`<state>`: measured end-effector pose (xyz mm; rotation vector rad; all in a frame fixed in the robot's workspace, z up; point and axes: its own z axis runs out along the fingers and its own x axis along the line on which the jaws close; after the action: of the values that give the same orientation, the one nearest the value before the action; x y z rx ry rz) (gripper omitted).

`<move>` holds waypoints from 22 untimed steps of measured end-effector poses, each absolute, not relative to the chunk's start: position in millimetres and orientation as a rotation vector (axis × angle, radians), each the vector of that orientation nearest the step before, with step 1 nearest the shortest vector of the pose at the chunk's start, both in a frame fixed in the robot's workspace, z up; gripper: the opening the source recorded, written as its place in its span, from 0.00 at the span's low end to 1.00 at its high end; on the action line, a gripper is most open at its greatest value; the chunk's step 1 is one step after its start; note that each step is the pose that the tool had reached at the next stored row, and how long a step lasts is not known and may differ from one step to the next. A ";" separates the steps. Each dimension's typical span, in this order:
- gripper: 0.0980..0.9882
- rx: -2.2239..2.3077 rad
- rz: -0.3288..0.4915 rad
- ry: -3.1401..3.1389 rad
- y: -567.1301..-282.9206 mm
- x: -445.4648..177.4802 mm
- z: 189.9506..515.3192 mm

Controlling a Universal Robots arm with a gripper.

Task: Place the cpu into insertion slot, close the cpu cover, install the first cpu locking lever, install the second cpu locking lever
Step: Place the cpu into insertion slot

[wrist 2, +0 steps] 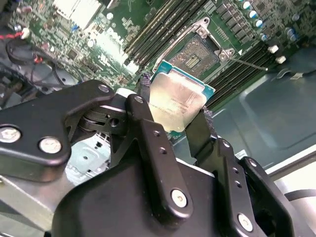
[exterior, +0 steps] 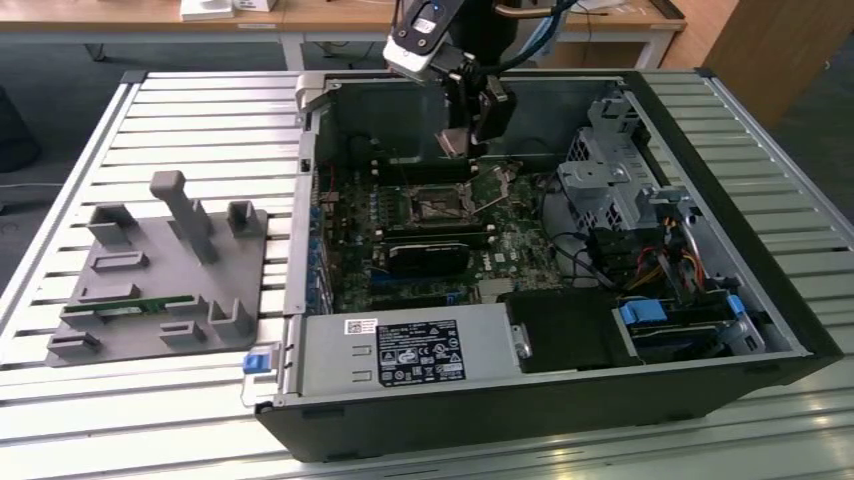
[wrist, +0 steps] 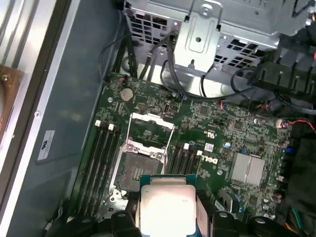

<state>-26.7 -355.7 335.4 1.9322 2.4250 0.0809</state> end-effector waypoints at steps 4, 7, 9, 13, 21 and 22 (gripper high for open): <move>0.49 2.002 0.074 2.371 -355.6 -26.7 333.8; 0.49 2.069 0.068 2.316 -355.6 -26.6 332.2; 0.49 2.095 0.065 2.294 -355.6 -26.6 331.5; 0.49 2.142 0.060 2.250 -355.6 -26.8 329.0; 0.49 2.202 0.050 2.185 -354.9 -26.9 319.7; 0.49 2.203 0.051 2.185 -354.7 -26.9 318.1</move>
<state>-26.9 -354.7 318.1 2.2025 2.1846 0.0506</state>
